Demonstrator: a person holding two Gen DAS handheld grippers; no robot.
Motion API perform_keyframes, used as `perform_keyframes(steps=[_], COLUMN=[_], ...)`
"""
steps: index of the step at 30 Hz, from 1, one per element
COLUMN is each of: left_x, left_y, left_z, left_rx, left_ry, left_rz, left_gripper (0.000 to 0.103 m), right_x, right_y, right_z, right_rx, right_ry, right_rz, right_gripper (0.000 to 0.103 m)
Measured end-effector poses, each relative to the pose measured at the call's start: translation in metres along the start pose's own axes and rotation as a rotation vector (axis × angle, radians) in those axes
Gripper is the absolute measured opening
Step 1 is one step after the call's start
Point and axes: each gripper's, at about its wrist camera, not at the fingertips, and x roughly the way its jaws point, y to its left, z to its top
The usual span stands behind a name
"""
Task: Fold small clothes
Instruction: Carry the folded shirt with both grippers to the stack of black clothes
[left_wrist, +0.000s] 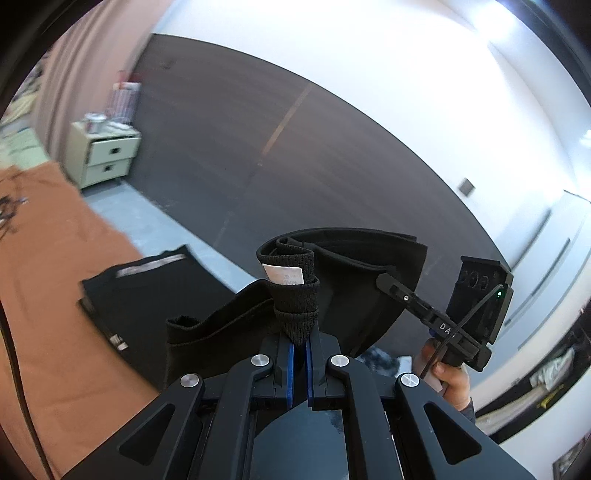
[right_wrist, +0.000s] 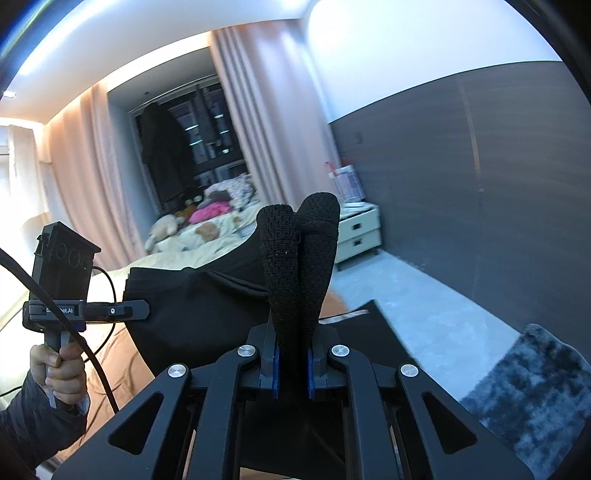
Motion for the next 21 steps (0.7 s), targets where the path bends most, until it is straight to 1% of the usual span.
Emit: perform_keyframes(steps=[1, 5, 8, 10, 12, 14, 15, 17, 19, 21], left_x=[0.009, 0.037, 0.055, 0.067, 0.080, 0.092, 0.095, 0.099, 0.101, 0.102], left_y=[-0.002, -0.001, 0.016, 0.035, 0.054, 0.085, 0.101, 0.134, 0.164, 0.185], left_z=[0.003, 0.008, 0.010, 0.011, 0.010, 0.009, 0.008, 0.007, 0.008, 0.011], left_rx=[0.005, 0.014, -0.002, -0.025, -0.052, -0.094, -0.114, -0.155, -0.198, -0.227], left_ry=[0.008, 0.035, 0.053, 0.060, 0.068, 0.081, 0.086, 0.086, 0.086, 0.083], left_rz=[-0.019, -0.058, -0.070, -0.066, -0.054, -0.033, -0.020, 0.008, 0.031, 0.055], left_gripper=[0.004, 0.004, 0.004, 0.004, 0.004, 0.004, 0.004, 0.004, 0.004, 0.004], right_x=[-0.010, -0.007, 0.002, 0.006, 0.025, 0.047, 0.053, 0.080, 0.101, 0.115], right_y=[-0.002, 0.021, 0.035, 0.037, 0.046, 0.054, 0.056, 0.070, 0.080, 0.084], right_z=[-0.002, -0.011, -0.015, -0.016, -0.022, -0.025, -0.025, -0.029, -0.024, -0.018], right_rx=[0.002, 0.001, 0.000, 0.001, 0.001, 0.000, -0.001, -0.002, -0.003, -0.004], right_ry=[-0.001, 0.004, 0.020, 0.037, 0.067, 0.098, 0.110, 0.149, 0.175, 0.199], right_rz=[-0.020, -0.061, -0.072, -0.074, -0.075, -0.069, -0.068, -0.063, -0.065, -0.066], right_gripper=[0.006, 0.007, 0.007, 0.007, 0.006, 0.007, 0.006, 0.006, 0.006, 0.006])
